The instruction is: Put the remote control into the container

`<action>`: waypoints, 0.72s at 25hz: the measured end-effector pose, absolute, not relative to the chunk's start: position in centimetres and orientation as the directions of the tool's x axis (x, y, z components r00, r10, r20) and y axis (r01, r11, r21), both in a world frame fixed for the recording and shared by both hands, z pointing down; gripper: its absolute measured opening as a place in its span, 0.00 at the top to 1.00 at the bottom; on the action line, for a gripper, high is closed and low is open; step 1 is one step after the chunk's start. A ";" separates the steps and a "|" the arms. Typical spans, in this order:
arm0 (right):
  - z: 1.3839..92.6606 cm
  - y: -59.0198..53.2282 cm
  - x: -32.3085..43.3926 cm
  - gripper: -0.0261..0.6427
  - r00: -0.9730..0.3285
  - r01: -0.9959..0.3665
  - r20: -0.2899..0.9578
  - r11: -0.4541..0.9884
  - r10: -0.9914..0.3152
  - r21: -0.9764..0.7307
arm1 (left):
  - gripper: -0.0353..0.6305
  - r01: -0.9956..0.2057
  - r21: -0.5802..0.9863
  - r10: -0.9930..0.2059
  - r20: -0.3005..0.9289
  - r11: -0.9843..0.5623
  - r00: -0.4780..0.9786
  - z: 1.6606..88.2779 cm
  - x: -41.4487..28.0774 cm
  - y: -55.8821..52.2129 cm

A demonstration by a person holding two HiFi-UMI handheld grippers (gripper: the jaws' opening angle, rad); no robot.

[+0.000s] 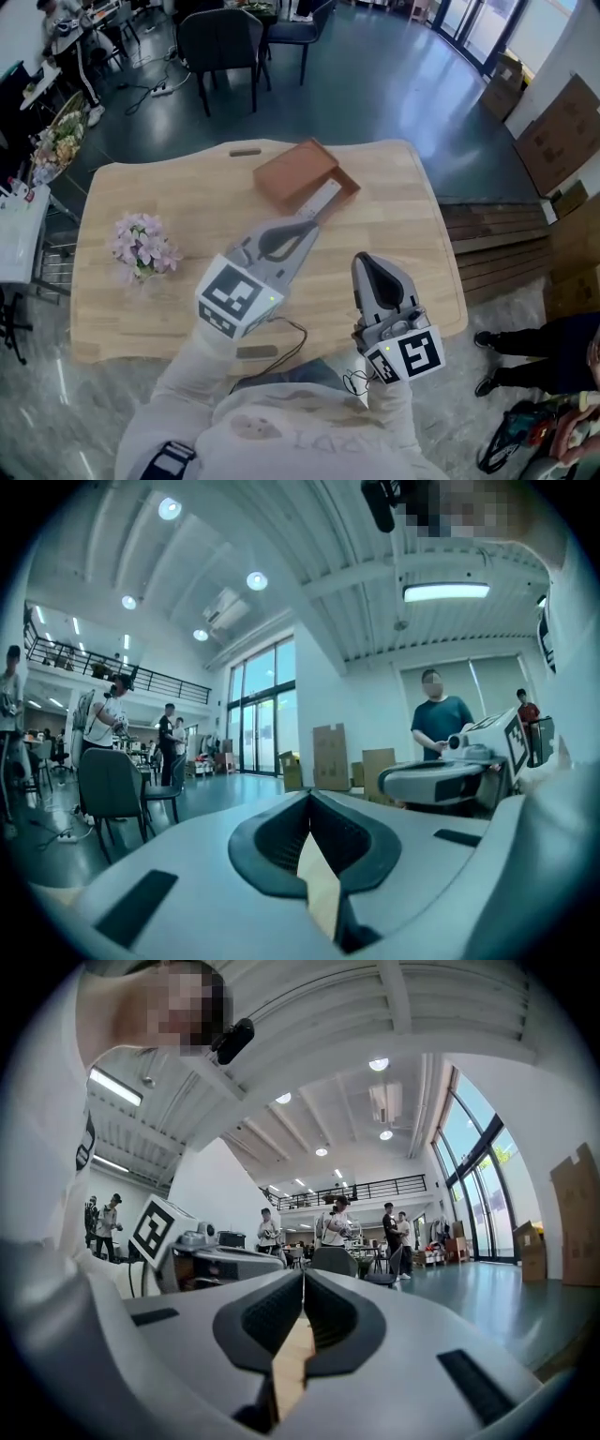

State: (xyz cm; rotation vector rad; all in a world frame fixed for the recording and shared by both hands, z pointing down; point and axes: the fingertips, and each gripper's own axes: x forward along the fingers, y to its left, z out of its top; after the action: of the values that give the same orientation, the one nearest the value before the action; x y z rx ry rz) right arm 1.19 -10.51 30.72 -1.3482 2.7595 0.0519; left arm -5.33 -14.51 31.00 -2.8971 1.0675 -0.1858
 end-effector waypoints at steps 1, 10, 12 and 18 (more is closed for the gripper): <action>30.6 -10.2 0.6 0.94 -0.617 -0.786 -0.079 0.619 -0.783 0.004 | 0.93 -0.641 -0.088 -0.647 0.084 -0.762 0.758 30.3 -5.9 -13.3; 29.4 -6.7 -3.9 0.94 -0.647 -0.762 -0.090 0.646 -0.757 0.038 | 0.93 -0.629 -0.045 -0.631 0.030 -0.776 0.775 24.4 -11.8 -5.5; 29.2 -6.0 -4.3 0.94 -0.647 -0.762 -0.094 0.646 -0.756 0.043 | 0.93 -0.629 -0.068 -0.632 0.028 -0.774 0.774 23.9 -12.3 -4.5; 28.0 -4.1 -4.9 0.94 -0.641 -0.767 -0.116 0.638 -0.759 0.065 | 0.93 -0.611 -0.110 -0.617 0.038 -0.784 0.786 28.2 -10.1 -3.5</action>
State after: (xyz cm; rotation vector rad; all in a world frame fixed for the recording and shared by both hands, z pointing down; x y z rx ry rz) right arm -4.90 -4.13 27.99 -1.2933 2.7730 0.1659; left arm -10.12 -3.52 28.22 -2.8811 0.9933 -0.1097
